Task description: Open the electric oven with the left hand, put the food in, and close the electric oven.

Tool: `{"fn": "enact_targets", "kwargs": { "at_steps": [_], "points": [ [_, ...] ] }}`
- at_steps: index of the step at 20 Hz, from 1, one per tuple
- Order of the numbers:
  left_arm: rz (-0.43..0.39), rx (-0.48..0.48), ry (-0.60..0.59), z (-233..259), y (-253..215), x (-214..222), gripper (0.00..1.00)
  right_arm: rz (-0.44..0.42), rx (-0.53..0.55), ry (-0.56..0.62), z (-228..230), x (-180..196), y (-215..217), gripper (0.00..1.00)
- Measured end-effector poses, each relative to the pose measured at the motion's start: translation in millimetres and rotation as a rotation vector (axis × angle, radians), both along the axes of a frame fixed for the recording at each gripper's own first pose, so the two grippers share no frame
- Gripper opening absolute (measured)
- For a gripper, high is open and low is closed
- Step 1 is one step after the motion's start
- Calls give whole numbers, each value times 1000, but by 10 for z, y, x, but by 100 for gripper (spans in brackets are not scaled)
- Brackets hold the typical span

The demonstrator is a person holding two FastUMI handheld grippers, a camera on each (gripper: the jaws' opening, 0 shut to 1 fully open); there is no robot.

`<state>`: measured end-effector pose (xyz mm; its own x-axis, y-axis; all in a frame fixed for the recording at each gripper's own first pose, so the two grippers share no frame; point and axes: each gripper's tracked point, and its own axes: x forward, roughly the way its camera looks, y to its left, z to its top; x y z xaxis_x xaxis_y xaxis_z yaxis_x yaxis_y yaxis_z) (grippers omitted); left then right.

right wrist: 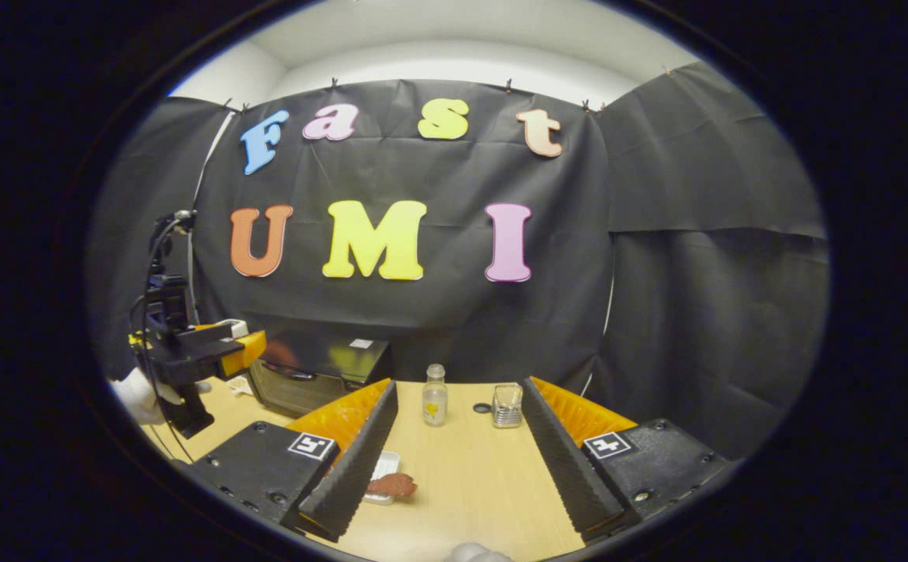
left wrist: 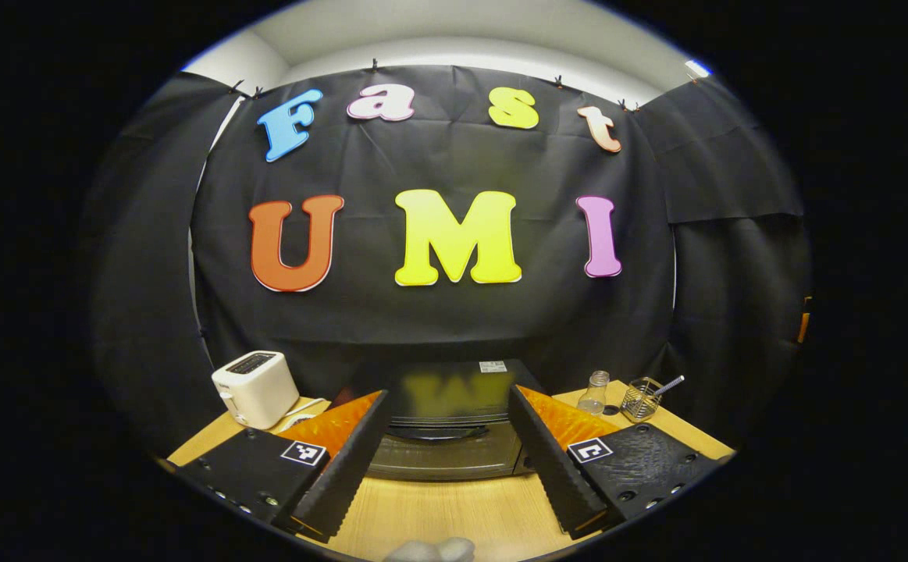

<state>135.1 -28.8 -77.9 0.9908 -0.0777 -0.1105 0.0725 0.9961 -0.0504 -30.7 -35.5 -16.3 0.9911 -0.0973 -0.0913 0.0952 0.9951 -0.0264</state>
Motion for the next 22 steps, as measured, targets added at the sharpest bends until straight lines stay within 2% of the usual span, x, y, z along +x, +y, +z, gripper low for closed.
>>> {"fn": "enact_targets", "kwargs": {
  "at_steps": [1,3,5,6,8,9,13,14,16,17,18,19,20,22],
  "points": [
    [6,-6,19,-87,13,121,96,-8,0,12,-17,-16,-21,96],
    [16,-4,47,-255,30,364,96,-22,3,26,-35,-30,-64,100],
    [24,2,78,-432,56,569,96,-36,9,37,-60,-24,-91,100],
    [25,4,94,-518,51,651,97,-41,8,43,-81,-16,-96,96],
    [27,18,126,-687,68,775,96,-45,7,61,-127,-1,-103,100],
    [26,12,139,-766,57,820,96,-46,9,67,-145,18,-104,96],
    [32,28,210,-1032,90,926,96,-40,23,84,-196,80,-87,100],
    [41,59,194,-1014,128,947,96,-38,27,83,-193,101,-86,100],
    [29,58,194,-1031,119,959,98,-33,27,84,-190,123,-71,96],
    [24,61,197,-1043,111,952,97,-31,27,84,-196,140,-67,100],
    [22,62,194,-1036,113,953,97,-28,28,85,-208,151,-58,96],
    [20,62,196,-1039,109,940,97,-24,30,89,-215,159,-44,100],
    [20,64,195,-1037,118,922,97,-20,32,91,-230,161,-30,96],
    [19,63,196,-1052,116,871,97,-11,37,90,-237,164,-2,96]
  ]
}}
